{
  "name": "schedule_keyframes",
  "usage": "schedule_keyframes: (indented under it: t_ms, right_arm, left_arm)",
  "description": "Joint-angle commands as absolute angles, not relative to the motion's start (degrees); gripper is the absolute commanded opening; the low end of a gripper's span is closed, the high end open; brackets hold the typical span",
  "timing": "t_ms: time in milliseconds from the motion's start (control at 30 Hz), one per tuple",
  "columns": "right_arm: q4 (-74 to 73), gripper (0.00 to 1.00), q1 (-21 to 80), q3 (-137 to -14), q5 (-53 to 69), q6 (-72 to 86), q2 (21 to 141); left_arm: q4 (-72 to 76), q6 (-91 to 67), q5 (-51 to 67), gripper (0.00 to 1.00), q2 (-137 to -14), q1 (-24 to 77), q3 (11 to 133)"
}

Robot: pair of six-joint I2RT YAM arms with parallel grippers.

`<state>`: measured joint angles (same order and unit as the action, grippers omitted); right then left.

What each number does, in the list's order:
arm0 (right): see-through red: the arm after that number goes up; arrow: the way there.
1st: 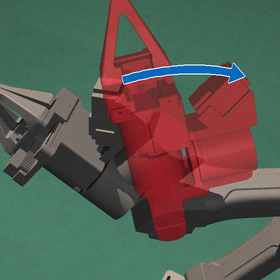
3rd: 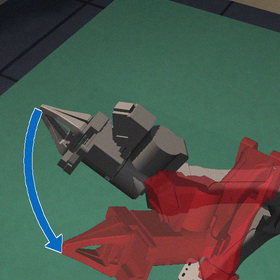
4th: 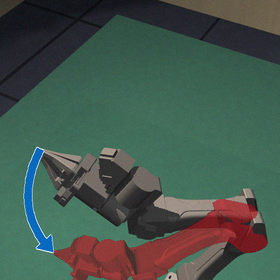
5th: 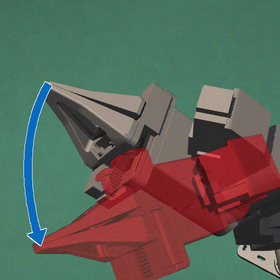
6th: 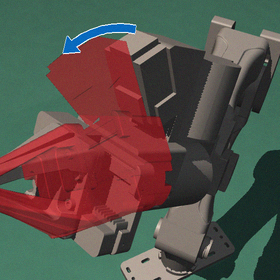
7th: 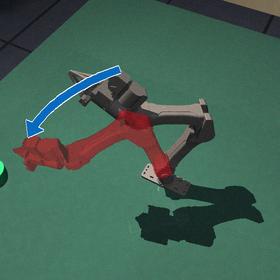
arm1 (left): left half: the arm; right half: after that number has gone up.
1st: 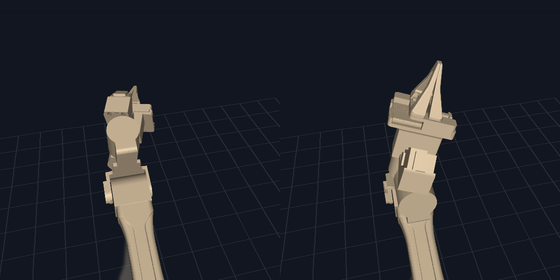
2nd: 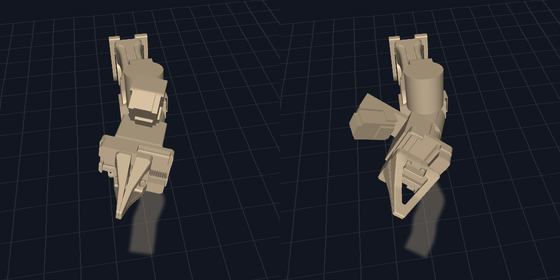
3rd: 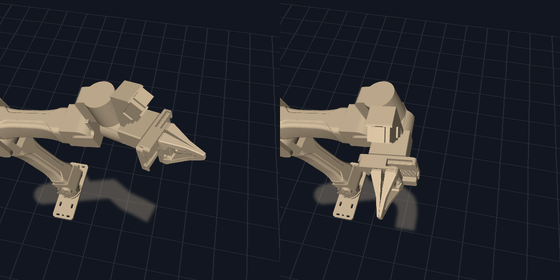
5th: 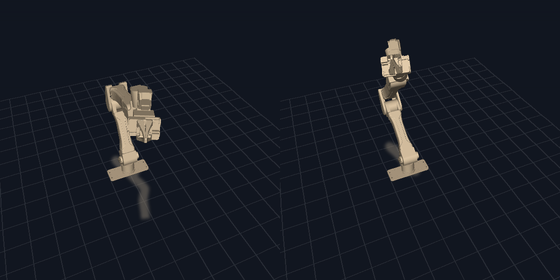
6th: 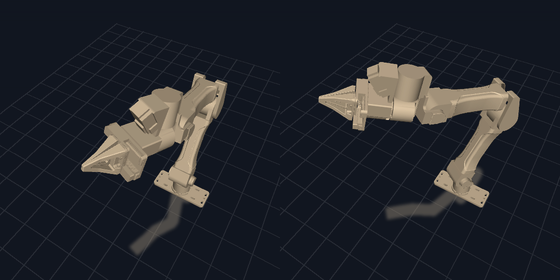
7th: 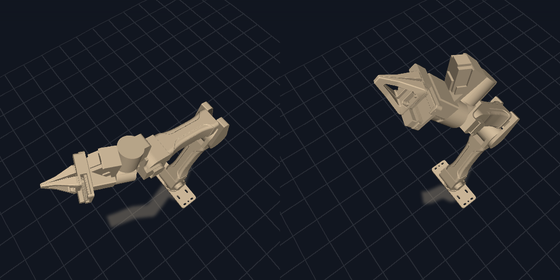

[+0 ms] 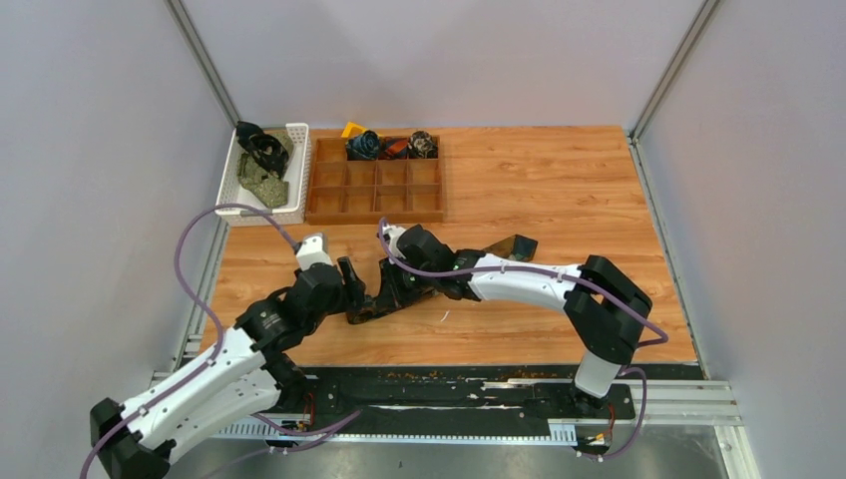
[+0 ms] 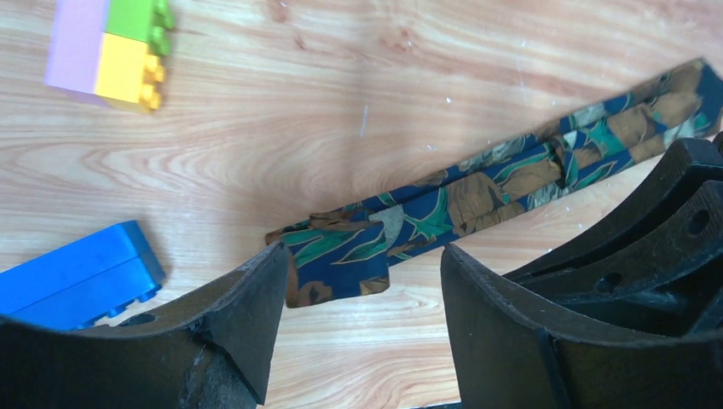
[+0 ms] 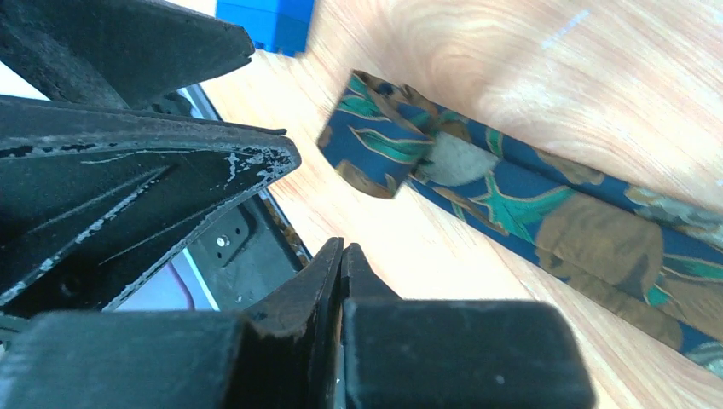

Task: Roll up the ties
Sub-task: Roll the tie at the center of the board.

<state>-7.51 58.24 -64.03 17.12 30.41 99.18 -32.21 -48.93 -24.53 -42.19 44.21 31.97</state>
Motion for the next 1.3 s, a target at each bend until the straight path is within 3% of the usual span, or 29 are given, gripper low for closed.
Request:
schedule_keyframes:
  t_ms: [0, 467, 1267]
  right_arm:
    - [-6.99, 0.03, 59.67, -70.08, 18.86, 31.00, 101.09]
    - [-12.59, 0.04, 60.81, -82.08, 19.48, 29.30, 113.26]
    - [-11.62, 0.02, 57.12, -77.60, 18.45, 27.73, 114.07]
  left_arm:
    - [-38.32, -50.84, -30.59, 0.73, -34.50, 44.30, 29.72]
    - [-41.87, -55.98, -32.49, 0.71, -24.27, 44.30, 22.76]
    - [-29.37, -51.86, -26.66, 0.69, -23.92, 44.30, 15.56]
